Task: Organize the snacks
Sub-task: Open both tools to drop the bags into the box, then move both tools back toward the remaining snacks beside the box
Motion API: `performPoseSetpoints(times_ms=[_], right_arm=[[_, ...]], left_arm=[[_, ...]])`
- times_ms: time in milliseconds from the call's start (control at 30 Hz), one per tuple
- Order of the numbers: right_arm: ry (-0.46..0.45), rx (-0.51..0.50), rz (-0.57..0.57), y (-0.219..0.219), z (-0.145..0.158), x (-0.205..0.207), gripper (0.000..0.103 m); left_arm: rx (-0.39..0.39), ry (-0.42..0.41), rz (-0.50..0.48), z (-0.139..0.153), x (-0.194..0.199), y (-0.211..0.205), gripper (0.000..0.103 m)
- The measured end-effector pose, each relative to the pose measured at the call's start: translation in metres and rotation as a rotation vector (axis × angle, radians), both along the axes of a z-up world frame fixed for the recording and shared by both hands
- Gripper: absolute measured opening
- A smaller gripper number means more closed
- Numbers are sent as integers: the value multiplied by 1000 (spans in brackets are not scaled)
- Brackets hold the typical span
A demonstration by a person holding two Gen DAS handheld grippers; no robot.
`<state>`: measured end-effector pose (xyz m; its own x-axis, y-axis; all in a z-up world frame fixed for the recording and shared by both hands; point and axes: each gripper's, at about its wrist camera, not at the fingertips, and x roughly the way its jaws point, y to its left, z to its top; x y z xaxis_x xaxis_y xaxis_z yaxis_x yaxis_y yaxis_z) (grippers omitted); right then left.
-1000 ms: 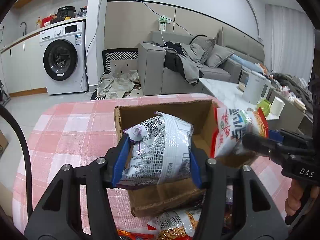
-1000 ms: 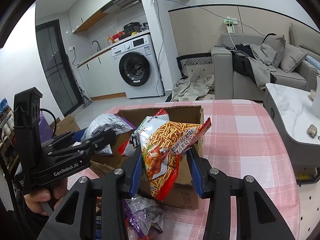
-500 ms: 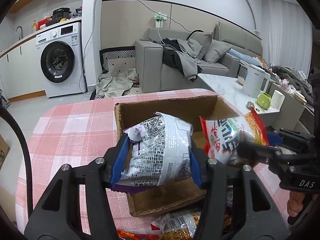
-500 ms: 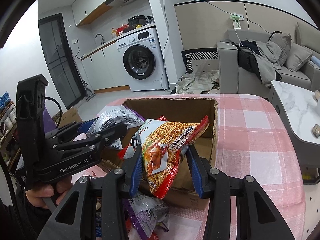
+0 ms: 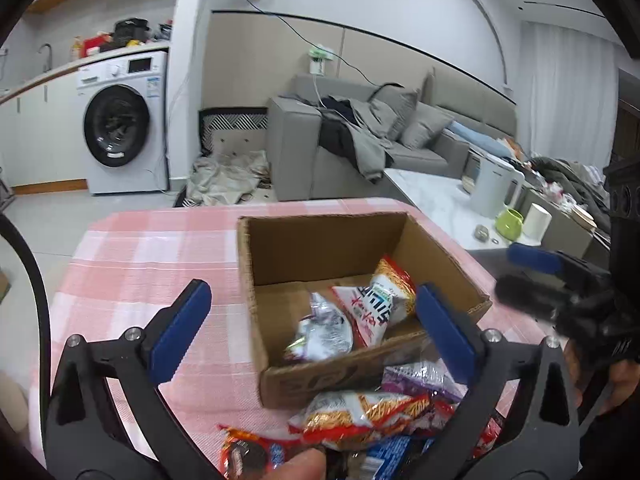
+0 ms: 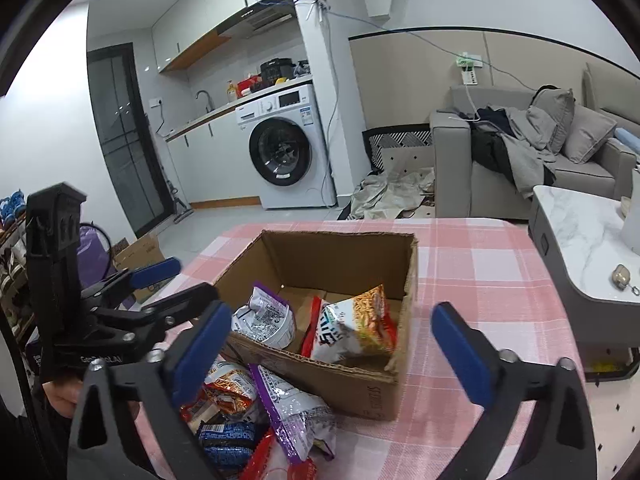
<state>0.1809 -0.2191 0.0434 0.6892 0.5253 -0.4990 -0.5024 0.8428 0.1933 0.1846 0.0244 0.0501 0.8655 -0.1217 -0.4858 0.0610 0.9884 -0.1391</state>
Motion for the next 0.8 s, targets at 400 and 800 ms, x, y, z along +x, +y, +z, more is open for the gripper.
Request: performPoseSetpoints(times_ms=[400, 800], right_arm=[[28, -48, -41, -31, -6, -48, 103], [113, -136, -87, -47, -44, -79, 103]], left_arm=[[28, 69, 26, -9, -82, 10, 102], [36, 170, 51, -43, -110, 21, 102]])
